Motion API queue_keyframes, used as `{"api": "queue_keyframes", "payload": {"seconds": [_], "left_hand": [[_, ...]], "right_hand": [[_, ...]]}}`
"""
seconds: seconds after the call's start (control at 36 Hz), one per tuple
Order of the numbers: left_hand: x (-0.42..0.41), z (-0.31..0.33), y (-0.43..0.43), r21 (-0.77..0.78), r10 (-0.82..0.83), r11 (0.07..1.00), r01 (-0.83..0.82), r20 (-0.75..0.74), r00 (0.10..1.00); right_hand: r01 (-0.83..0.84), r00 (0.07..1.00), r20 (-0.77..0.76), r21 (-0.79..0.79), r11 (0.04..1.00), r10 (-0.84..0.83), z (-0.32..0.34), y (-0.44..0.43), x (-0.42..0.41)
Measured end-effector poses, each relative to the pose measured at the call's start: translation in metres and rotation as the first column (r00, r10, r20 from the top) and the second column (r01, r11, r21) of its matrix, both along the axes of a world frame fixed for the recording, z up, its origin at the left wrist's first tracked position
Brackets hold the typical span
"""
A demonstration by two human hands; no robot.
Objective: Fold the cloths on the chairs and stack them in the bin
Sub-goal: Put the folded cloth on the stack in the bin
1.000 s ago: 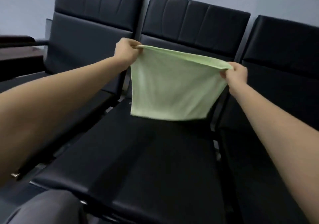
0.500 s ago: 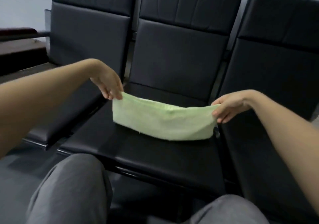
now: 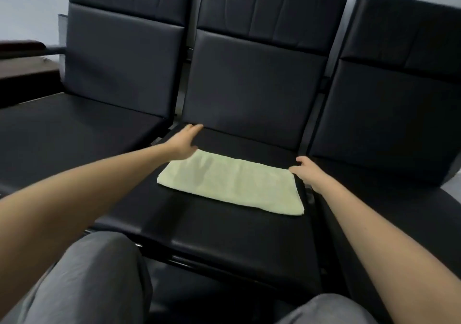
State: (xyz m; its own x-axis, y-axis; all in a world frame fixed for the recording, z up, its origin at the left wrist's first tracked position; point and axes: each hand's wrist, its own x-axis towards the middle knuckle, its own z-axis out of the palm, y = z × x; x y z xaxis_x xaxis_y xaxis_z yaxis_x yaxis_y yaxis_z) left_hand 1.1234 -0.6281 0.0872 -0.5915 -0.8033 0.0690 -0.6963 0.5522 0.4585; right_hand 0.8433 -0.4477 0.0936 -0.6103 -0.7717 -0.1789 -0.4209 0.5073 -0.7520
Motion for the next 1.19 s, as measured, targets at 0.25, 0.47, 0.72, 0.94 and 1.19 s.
{"api": "queue_keyframes", "payload": {"seconds": [0.25,0.47,0.72,0.94,1.19], "left_hand": [[-0.051,-0.041,0.044,0.143,-0.341,0.94,0.31,0.444,0.829],[-0.081,-0.063,0.076,0.115,0.207,0.957,-0.265,0.368,0.907],[-0.106,-0.014,0.104,0.438,0.072,0.89,-0.126,0.138,0.988],[-0.01,-0.034,0.059,-0.005,-0.056,0.998,0.057,0.135,0.989],[0.039,-0.055,0.061,0.024,-0.285,0.958,0.286,0.179,0.942]], "right_hand": [[-0.086,0.975,-0.2,0.067,0.994,0.097,-0.031,0.001,0.018],[-0.189,0.866,-0.465,0.031,0.982,0.181,-0.037,-0.003,0.045],[-0.372,0.857,-0.33,0.139,0.918,0.397,-0.055,0.009,0.051],[-0.475,0.85,-0.199,0.11,0.873,0.488,-0.059,0.026,0.046],[-0.581,0.711,-0.301,0.258,0.772,0.636,-0.061,0.024,0.077]]}}
